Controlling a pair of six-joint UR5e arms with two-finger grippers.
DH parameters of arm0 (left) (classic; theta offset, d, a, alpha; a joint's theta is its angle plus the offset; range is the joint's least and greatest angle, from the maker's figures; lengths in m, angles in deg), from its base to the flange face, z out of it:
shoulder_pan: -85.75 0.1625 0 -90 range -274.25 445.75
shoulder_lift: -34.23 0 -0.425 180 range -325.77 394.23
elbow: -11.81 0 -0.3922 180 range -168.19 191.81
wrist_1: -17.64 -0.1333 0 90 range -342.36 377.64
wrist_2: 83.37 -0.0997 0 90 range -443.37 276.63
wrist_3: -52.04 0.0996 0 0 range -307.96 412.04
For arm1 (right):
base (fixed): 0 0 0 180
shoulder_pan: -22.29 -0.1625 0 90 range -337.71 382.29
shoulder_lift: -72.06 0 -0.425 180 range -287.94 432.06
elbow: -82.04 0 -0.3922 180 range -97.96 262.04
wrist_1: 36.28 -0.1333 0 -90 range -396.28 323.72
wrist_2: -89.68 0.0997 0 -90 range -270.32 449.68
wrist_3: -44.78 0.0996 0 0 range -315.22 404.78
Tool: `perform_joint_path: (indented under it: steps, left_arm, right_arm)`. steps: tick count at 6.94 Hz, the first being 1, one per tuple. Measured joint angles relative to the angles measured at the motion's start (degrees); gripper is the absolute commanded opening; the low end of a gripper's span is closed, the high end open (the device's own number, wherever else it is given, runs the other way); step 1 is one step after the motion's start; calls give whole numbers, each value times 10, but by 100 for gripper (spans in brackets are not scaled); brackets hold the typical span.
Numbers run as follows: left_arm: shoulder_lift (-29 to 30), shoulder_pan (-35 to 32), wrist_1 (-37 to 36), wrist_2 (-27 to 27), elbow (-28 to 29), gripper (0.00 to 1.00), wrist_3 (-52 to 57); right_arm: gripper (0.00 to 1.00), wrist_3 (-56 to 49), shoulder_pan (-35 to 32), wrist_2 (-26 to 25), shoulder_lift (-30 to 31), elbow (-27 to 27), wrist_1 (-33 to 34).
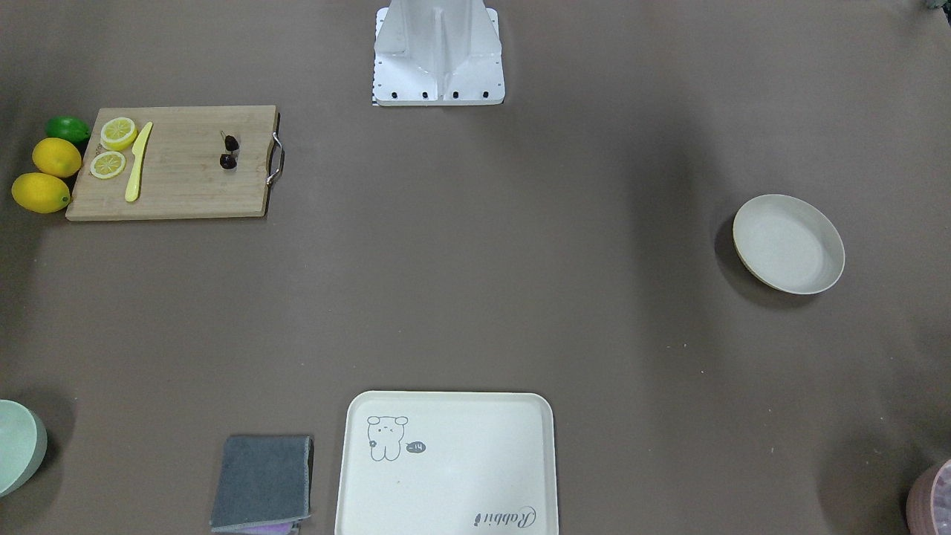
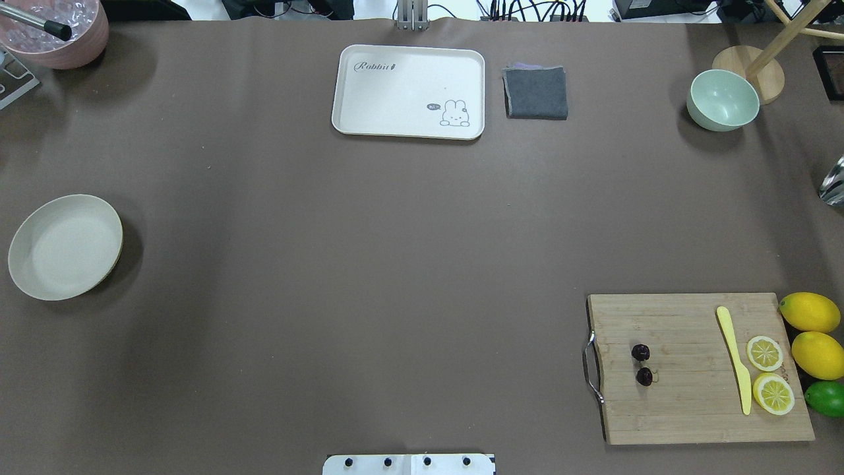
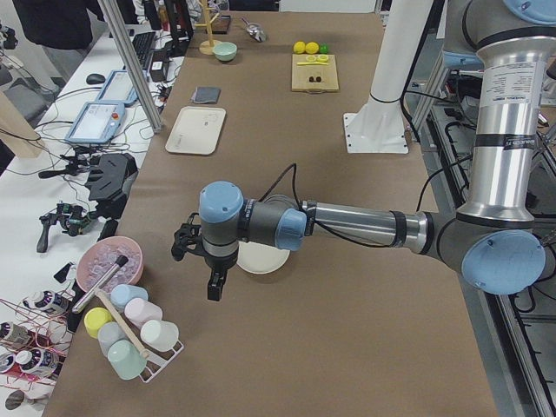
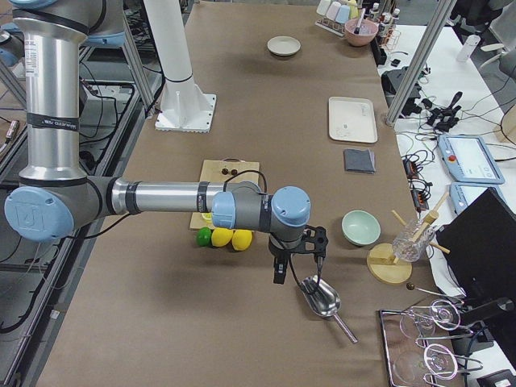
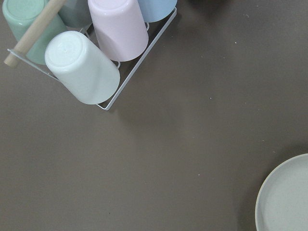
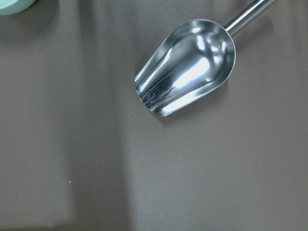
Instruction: Place red cherry on plate
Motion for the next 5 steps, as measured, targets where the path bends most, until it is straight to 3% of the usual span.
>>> perform_joint_path:
  steps: [5]
  left_arm:
    - [1,1,-1,-1,-1,98,1]
  right_arm:
    - [100,-1,0,0,6,0,0]
